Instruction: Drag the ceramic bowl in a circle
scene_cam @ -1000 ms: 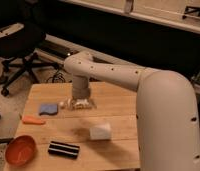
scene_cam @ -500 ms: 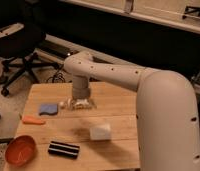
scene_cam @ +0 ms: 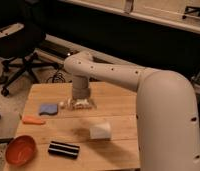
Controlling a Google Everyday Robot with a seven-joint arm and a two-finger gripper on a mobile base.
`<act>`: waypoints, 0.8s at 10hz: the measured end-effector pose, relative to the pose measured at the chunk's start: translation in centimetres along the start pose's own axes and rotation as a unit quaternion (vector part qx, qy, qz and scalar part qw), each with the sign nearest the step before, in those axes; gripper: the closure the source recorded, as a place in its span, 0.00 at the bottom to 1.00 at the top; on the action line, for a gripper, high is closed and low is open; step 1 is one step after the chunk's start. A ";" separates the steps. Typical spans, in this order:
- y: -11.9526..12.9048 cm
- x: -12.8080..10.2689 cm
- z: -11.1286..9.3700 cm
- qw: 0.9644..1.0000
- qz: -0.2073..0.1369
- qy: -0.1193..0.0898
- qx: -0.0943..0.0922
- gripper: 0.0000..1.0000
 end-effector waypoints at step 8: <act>0.1 0.0 0.0 1.000 -0.004 0.001 -0.003 0.20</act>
